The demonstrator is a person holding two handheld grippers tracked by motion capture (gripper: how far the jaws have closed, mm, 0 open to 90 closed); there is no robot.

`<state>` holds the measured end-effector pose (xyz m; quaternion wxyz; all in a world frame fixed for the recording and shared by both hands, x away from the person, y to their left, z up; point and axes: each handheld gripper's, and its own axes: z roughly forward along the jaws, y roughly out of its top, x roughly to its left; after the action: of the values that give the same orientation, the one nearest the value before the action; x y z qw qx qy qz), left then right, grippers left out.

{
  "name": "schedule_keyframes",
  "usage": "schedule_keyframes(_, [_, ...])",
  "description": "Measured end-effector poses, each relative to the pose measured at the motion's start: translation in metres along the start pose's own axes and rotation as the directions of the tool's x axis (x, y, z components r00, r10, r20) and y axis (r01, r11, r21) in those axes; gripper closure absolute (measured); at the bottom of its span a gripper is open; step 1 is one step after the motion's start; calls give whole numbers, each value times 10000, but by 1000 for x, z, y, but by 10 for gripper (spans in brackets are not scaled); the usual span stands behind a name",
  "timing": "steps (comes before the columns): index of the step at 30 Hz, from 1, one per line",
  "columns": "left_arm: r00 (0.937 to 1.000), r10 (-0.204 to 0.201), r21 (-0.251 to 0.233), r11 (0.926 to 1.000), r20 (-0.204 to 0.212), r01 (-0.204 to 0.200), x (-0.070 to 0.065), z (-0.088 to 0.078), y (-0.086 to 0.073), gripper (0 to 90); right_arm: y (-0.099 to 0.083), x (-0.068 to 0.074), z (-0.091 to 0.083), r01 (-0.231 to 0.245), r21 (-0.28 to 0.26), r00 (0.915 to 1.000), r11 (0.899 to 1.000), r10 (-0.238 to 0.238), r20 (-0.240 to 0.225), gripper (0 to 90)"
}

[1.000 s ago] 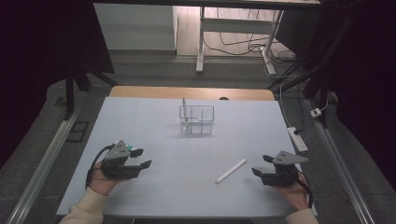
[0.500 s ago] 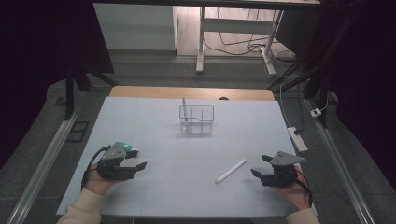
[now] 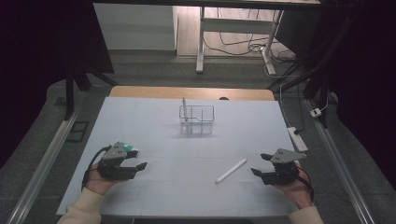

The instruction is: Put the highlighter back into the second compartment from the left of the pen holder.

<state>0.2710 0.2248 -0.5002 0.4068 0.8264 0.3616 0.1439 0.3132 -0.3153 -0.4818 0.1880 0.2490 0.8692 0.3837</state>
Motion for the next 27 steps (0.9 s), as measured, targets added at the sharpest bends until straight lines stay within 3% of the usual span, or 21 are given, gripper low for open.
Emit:
schedule_keyframes(12, [10000, -19, 29, 10000, 77, 19, -1, 1, -1, 377, 31, 0, 11, 892, 199, 9913, 9958, -868, -989, 297])
schedule_keyframes(16, [10000, 10, 12, 10000, 85, -11, -2, 0, -1, 377, 40, 3, 18, 1398, 536, 9828, 9887, -1320, -1289, 297])
schedule_keyframes(27, [9999, 8, 25, 10000, 104, -9, -3, 0, -2, 373, 60, 9, 30, 2089, 815, 9624, 9745, -1901, -1941, 298])
